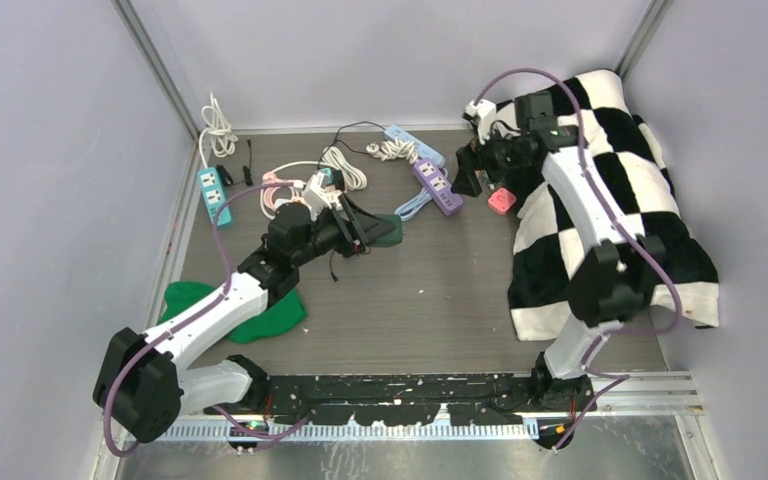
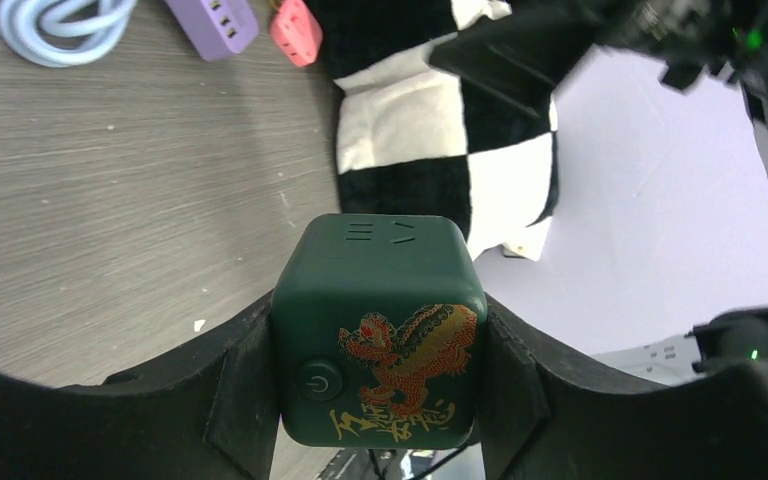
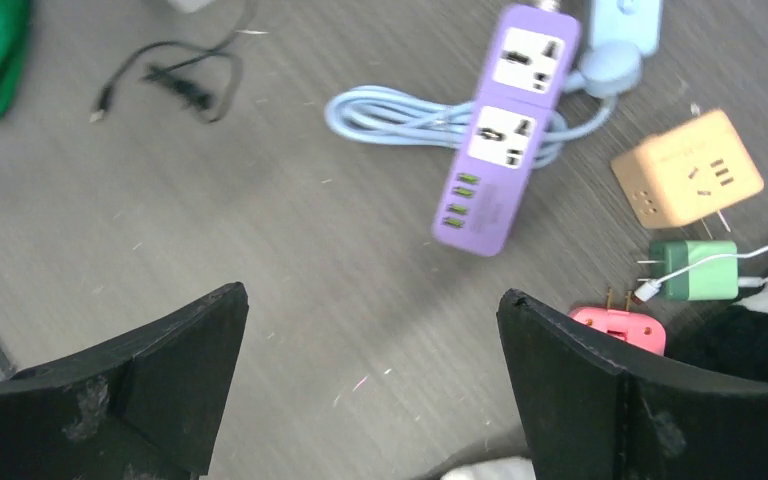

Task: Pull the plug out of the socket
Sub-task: Place the socket at the center of the board, then place the plug at the center of the board.

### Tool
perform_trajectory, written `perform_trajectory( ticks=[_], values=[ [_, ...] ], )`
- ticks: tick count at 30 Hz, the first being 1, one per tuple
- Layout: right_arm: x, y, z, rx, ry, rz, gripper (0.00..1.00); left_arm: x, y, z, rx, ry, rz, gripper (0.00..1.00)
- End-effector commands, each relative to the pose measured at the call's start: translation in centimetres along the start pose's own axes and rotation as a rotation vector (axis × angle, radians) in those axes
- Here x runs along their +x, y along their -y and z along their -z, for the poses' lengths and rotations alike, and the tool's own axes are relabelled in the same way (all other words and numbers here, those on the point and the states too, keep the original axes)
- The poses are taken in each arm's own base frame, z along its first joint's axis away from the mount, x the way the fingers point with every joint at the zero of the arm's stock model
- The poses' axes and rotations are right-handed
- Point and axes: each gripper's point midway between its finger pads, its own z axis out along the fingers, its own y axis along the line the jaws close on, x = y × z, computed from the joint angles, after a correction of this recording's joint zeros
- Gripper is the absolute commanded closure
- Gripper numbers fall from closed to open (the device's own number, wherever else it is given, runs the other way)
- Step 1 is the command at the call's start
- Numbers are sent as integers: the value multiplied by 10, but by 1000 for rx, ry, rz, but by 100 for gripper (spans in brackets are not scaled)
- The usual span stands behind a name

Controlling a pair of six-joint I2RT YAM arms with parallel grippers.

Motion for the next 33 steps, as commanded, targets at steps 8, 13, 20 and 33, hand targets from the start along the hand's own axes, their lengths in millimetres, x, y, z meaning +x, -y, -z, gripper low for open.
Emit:
perform_trajectory(
  ticks=[8, 13, 20, 33],
  values=[
    [33, -182, 63, -626, 69, 293, 0, -6, 57, -10, 262, -117, 136, 100],
    [51, -161, 52, -419, 37, 294, 0, -3, 59, -23, 286, -158, 237, 100],
    [41, -153, 52, -358, 71, 325, 0, 13, 51, -37, 239, -184, 341, 100],
    [34, -168, 40, -406, 92, 315, 0, 46, 49, -51, 221, -321, 420, 100]
  ],
)
